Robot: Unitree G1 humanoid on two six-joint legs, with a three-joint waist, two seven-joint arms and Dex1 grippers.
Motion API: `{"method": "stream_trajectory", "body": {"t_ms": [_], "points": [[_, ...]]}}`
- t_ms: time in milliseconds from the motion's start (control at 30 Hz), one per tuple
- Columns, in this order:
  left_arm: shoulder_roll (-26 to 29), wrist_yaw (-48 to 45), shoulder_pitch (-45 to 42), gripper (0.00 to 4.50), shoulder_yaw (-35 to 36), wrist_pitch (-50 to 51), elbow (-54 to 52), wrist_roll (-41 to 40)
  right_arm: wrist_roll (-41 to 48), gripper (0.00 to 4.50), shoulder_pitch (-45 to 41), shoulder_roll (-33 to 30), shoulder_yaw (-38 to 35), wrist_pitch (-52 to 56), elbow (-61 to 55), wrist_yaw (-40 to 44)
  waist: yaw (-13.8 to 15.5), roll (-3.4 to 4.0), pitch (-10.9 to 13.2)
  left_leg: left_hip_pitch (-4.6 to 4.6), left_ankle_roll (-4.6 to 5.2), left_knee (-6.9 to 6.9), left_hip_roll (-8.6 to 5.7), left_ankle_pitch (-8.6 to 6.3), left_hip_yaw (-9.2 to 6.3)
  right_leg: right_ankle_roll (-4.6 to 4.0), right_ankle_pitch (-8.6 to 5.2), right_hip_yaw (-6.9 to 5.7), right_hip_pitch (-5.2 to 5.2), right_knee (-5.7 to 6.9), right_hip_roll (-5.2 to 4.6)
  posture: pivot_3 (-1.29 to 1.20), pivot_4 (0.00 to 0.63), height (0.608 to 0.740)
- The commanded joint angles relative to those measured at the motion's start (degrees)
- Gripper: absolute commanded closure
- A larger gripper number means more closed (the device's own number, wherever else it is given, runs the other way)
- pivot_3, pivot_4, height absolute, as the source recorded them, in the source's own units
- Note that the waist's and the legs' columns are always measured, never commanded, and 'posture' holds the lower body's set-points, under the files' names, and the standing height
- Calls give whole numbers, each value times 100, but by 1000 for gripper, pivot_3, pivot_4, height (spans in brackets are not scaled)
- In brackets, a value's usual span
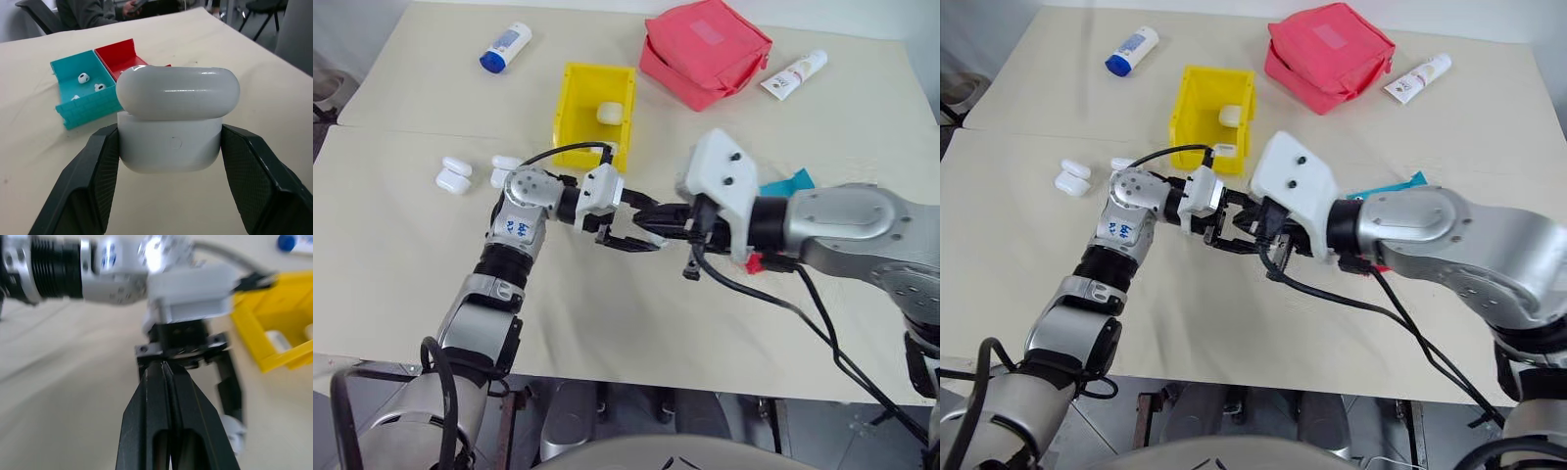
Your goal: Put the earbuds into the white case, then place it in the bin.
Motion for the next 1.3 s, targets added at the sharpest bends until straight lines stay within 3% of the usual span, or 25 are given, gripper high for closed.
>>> {"method": "stream_trajectory", "body": {"t_ms": [33,167,433,633,767,933,1100,1133,1300], "points": [[33,0,-147,1721,-10,9,-369,-36,-748,4455,-157,89,257,-65,198,311,-11,0,0,-1,0,0,0,0,1,0,0,-1,-1,0,0,0,150,740],[141,68,-75,1721,95,228,-690,-160,-1292,4455,-52,-29,279,6,384,581,-15,0,0,-5,-1,0,3,0,3,0,0,-2,-8,2,2,0,150,740],[443,311,258,1721,379,685,-1369,-468,-1465,4455,656,-737,-585,91,227,1165,2,-4,2,-9,0,4,2,0,-3,0,0,-3,-7,2,0,0,150,740],[455,806,529,1721,608,1037,-1856,-644,-1336,4455,1073,-340,-1568,-293,506,1224,-15,-6,1,-9,-1,8,8,0,-3,1,0,-3,-4,1,4,0,150,740],[451,1245,678,1721,809,1178,-2031,-726,-809,3597,1824,-221,-2463,-619,681,1953,14,-7,1,-10,-1,8,7,0,-3,1,1,-3,-5,2,5,0,150,740],[415,2369,608,1721,1290,1318,-1782,-657,-1071,1841,2663,-92,-3337,-1849,1270,2749,23,-8,2,-10,6,10,-7,1,-8,10,5,1,-1,2,-4,0,150,740],[463,3207,205,1721,1536,1139,-990,-425,-1043,221,2881,-62,-3651,-2243,1667,3149,12,-8,2,-7,6,10,-4,1,-6,11,6,-2,1,3,-2,0,150,740],[466,3357,79,1721,1582,1054,-728,-389,-1084,12,2902,-80,-3665,-2250,1751,3144,17,-8,2,-6,6,11,-3,1,-5,11,6,-3,1,3,-2,0,150,740],[482,3697,-584,1721,1568,617,670,-135,-1242,12,2937,-68,-3571,-2283,1774,3043,16,-9,2,-6,6,11,-5,1,-1,11,6,-6,0,3,-1,0,150,740]]}}
